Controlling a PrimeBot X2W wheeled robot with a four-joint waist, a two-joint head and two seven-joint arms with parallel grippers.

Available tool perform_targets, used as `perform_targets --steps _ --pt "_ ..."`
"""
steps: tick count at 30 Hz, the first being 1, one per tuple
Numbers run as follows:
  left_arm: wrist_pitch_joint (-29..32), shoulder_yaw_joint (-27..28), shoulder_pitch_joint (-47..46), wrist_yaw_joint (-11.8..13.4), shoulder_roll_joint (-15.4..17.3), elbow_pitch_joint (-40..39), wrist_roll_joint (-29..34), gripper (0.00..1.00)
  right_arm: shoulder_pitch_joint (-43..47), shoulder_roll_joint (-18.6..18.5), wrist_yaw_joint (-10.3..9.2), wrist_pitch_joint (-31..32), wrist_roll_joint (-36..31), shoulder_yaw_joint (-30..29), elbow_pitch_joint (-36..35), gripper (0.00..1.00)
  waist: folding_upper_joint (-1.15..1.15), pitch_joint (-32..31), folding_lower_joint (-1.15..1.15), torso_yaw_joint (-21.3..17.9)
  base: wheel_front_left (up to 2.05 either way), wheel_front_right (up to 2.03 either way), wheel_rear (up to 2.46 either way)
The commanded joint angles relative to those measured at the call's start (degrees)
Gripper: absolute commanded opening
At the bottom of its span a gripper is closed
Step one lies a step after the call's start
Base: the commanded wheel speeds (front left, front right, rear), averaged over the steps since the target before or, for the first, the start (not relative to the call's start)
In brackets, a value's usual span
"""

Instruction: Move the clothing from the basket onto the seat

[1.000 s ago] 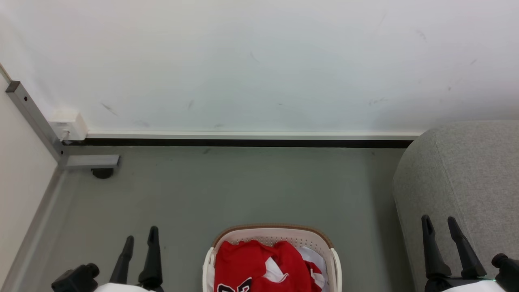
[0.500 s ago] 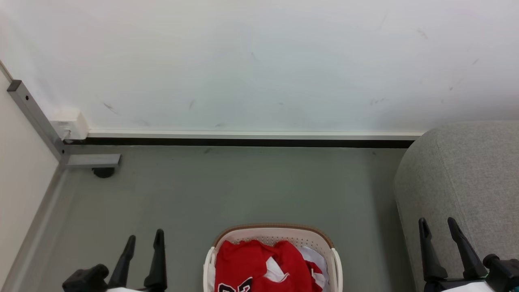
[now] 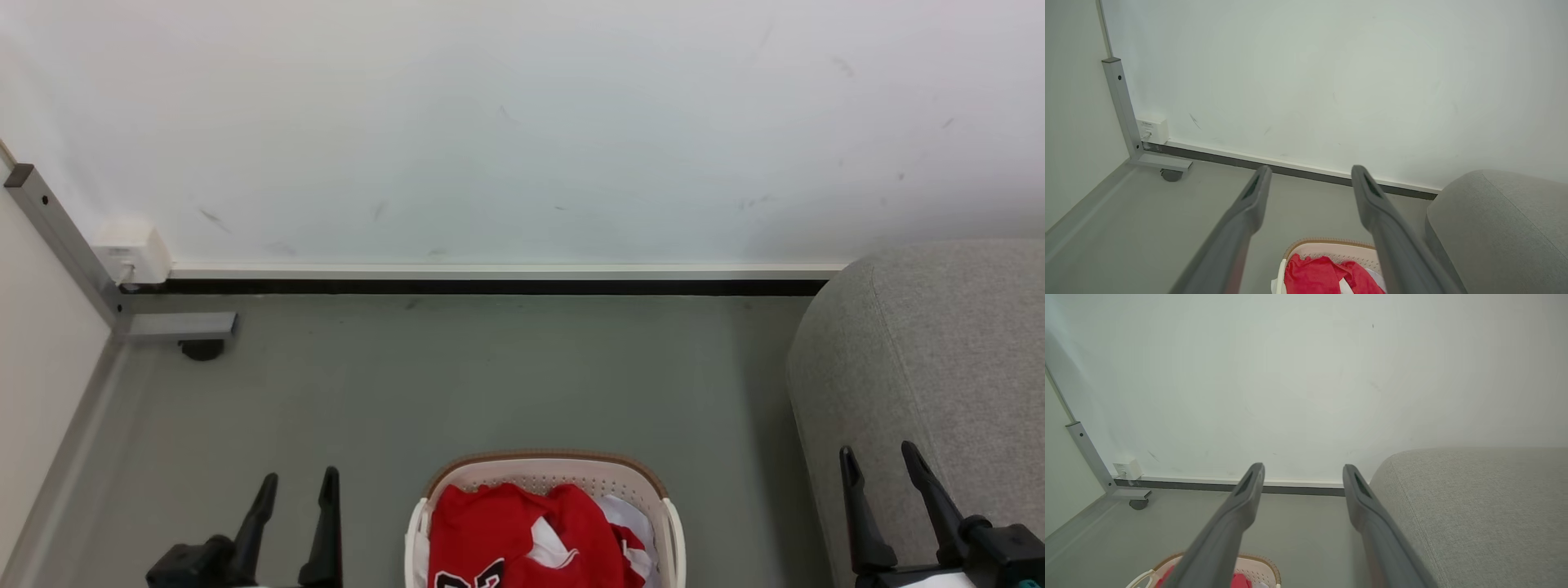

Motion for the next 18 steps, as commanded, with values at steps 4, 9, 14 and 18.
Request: perform_targets --steps 4,9,14,18 --pt "-1.02 0.09 0.50 -0.32 0.53 0.16 2.97 1.00 0.60 0.40 -0.10 -0.40 -3.01 -0.88 0.23 1.00 0.00 0.00 0.00 -0.17 0.00 0.00 0.00" --pt "-1.62 -0.16 0.55 -0.59 0.59 0.83 5.23 1.00 0.75 0.90 -0.10 -0.40 -5.13 -1.74 0.70 1.00 0.00 0.09 0.00 -0.27 0.00 0.00 0.00" --pt "-2.19 -0.29 0.59 -0.82 0.61 1.38 7.10 1.00 0.90 1.32 -0.10 -0.42 -7.66 -2.53 0.99 1.00 0.00 0.08 0.00 -0.26 0.00 0.00 0.00" --pt "-2.56 -0.32 0.79 -1.15 0.61 1.78 8.85 1.00 0.94 1.74 -0.11 -0.43 -9.36 -3.14 1.25 1.00 0.00 0.06 0.00 -0.29 0.00 0.00 0.00"
